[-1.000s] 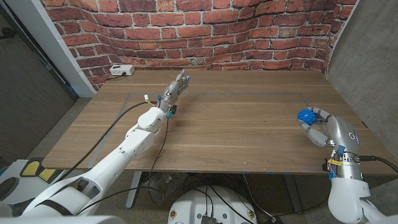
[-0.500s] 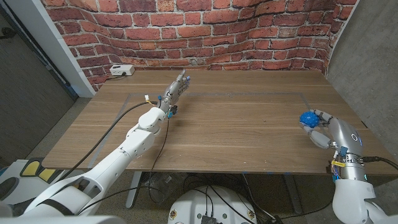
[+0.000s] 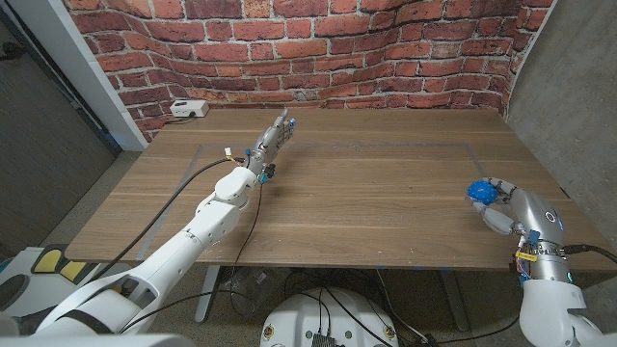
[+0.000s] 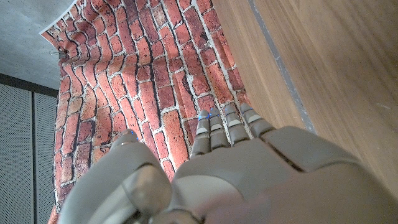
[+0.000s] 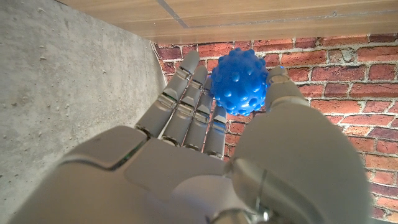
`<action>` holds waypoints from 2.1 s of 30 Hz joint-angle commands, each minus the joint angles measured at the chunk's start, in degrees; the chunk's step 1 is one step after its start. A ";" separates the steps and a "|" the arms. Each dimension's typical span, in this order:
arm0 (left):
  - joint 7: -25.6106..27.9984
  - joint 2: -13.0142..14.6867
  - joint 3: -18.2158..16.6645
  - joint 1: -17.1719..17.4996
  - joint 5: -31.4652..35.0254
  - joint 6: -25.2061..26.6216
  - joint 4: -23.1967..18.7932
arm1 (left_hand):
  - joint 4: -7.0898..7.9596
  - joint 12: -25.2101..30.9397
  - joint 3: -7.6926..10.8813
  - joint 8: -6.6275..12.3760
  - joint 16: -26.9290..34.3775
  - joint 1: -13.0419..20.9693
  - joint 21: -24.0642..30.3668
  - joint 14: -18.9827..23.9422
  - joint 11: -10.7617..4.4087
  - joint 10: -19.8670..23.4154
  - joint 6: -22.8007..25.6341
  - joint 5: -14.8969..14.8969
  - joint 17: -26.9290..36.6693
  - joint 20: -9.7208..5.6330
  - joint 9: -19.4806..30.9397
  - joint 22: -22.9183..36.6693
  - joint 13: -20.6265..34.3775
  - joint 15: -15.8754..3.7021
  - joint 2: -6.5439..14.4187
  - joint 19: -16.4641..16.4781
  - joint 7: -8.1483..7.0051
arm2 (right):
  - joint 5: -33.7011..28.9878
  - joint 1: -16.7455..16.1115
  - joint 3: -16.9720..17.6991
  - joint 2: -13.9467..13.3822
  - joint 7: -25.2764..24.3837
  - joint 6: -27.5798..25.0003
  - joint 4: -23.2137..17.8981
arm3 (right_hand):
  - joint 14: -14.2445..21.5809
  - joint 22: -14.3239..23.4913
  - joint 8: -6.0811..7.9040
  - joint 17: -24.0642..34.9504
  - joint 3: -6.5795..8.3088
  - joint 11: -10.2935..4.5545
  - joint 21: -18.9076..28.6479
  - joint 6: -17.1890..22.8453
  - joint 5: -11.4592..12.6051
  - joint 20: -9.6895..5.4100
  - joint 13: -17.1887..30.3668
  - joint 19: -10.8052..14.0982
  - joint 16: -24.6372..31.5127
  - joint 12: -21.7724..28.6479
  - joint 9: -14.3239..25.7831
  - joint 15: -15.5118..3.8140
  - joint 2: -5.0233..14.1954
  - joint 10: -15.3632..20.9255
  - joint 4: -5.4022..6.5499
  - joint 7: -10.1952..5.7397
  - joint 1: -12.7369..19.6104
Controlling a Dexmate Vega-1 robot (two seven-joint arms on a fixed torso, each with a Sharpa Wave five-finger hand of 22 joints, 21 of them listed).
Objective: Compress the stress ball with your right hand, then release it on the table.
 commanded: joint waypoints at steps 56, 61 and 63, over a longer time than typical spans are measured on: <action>0.41 -0.40 0.58 -0.65 0.67 0.74 0.18 | -0.01 -0.16 -0.34 -0.20 -0.12 0.51 -0.10 0.39 -0.13 0.55 0.59 -0.44 0.08 0.18 0.19 0.27 0.34 0.23 0.48 0.12 -0.14 | 7.75 2.84 -4.63 -11.28 10.88 -20.40 1.72 | -3.56 -0.07 -0.17 -0.04 -0.35 0.19 -1.13 -2.56 0.84 -2.70 0.16 -2.48 0.07 0.21 0.02 -0.09 0.78 -2.31 -0.11 0.67 -1.24; 0.44 -0.38 0.65 -0.70 0.74 0.87 0.18 | -0.03 -0.17 -0.34 -0.20 -0.12 0.58 -0.11 0.38 -0.02 0.52 0.60 -0.46 0.08 0.20 0.19 0.27 0.34 0.28 0.52 0.09 -0.12 | 8.55 3.05 -5.12 -12.05 11.01 -22.11 1.50 | -4.10 -0.08 -0.19 -0.06 -0.51 0.37 -1.31 -2.94 0.85 -2.54 0.17 -2.84 0.00 0.21 0.01 0.14 0.61 -2.65 -0.11 0.77 -1.51; 0.47 -0.33 0.66 -0.69 0.72 1.05 0.09 | -0.04 -0.19 -0.35 -0.20 -0.12 0.61 -0.12 0.38 -0.07 0.48 0.60 -0.46 0.08 0.20 0.19 0.27 0.34 0.27 0.53 0.07 -0.14 | 8.85 3.11 -5.35 -12.39 11.02 -22.73 1.47 | -4.23 -0.08 -0.19 -0.06 -0.54 0.28 -1.36 -3.03 0.86 -2.49 0.17 -2.94 0.00 0.23 0.01 0.29 0.59 -2.71 -0.09 0.77 -1.59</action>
